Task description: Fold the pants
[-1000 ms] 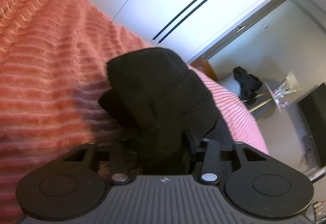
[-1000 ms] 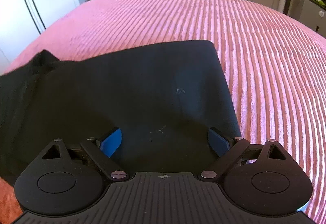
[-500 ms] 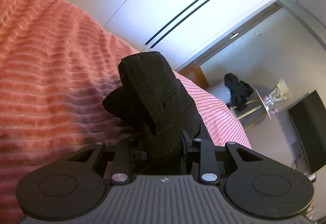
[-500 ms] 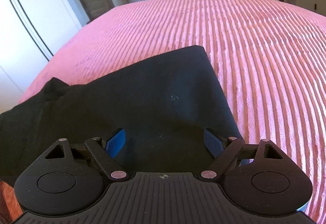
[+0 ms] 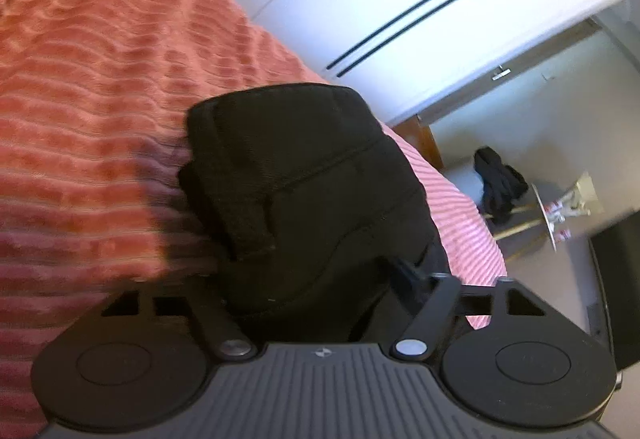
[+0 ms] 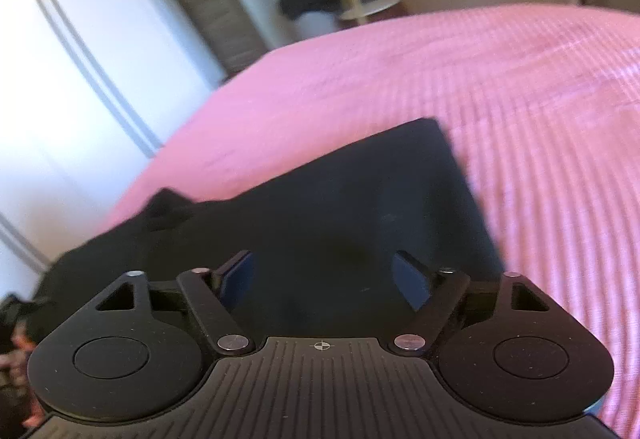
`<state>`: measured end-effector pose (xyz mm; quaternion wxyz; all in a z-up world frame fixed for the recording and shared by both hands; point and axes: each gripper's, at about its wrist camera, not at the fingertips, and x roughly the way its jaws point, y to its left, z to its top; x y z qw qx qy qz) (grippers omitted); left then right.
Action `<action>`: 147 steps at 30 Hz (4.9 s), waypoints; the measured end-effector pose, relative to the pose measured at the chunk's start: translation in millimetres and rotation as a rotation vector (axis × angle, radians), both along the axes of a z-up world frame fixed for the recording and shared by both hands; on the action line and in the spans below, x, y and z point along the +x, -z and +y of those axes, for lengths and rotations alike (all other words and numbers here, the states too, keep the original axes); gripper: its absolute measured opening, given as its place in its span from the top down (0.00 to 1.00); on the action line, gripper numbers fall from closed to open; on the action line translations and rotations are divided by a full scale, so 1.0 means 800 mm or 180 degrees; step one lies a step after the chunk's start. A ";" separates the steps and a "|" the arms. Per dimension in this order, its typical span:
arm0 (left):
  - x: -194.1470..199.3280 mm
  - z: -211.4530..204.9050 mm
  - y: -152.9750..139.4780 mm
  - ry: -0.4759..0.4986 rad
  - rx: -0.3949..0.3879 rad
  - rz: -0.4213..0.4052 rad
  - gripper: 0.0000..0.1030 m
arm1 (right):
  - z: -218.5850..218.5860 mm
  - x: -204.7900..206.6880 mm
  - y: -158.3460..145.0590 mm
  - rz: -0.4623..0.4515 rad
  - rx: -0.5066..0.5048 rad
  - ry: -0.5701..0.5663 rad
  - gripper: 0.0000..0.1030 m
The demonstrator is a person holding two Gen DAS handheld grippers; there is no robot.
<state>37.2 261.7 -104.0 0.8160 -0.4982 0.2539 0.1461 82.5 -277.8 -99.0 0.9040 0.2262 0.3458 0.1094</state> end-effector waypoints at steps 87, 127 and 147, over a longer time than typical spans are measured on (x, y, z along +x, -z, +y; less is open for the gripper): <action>0.003 -0.263 -0.025 0.1543 0.1036 0.0393 0.04 | 0.015 0.040 -0.010 0.0067 0.0391 0.0455 0.62; -0.003 -0.311 -0.034 0.2293 0.1201 0.0518 0.04 | -0.084 -0.057 0.014 0.0500 0.1121 0.1122 0.52; 0.003 -0.315 -0.027 0.2355 0.1129 0.0592 0.04 | 0.000 -0.058 -0.029 0.0410 -0.0980 0.0860 0.53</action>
